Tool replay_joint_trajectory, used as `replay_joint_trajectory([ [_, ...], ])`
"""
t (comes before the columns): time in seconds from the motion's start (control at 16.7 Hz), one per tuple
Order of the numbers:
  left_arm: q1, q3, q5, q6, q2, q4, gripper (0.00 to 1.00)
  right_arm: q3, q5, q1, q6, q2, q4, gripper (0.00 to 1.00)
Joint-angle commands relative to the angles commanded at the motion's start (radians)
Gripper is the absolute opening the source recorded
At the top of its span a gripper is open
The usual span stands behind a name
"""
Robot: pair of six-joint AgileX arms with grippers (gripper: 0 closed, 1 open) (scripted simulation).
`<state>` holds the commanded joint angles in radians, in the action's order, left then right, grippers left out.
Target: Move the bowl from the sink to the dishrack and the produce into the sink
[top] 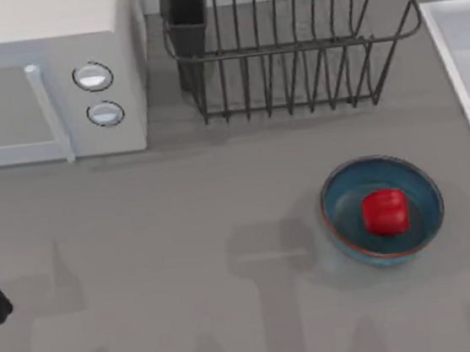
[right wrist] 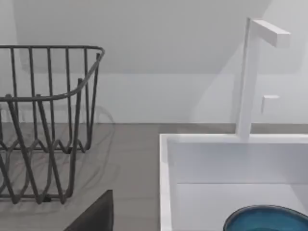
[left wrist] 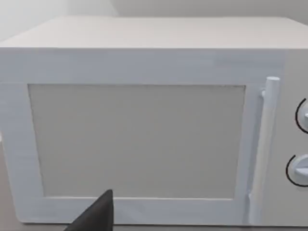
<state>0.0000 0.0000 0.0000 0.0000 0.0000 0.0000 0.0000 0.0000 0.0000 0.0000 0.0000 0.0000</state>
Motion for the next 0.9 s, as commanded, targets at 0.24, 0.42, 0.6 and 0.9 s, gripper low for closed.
replay_joint_trajectory([
  [0.24,0.000,0.000,0.000,0.000,0.000,0.000,1.00,0.021,0.001,-0.005,-0.005,0.024,-0.012,1.00],
  [0.42,0.000,0.000,0.000,0.000,0.000,0.000,1.00,0.110,0.001,-0.023,-0.026,0.131,-0.066,1.00],
  [0.6,0.000,0.000,0.000,0.000,0.000,0.000,1.00,0.255,-0.004,-0.048,-0.059,0.317,-0.162,1.00],
  [0.9,0.000,0.000,0.000,0.000,0.000,0.000,1.00,0.583,-0.020,-0.100,-0.125,0.760,-0.403,1.00],
])
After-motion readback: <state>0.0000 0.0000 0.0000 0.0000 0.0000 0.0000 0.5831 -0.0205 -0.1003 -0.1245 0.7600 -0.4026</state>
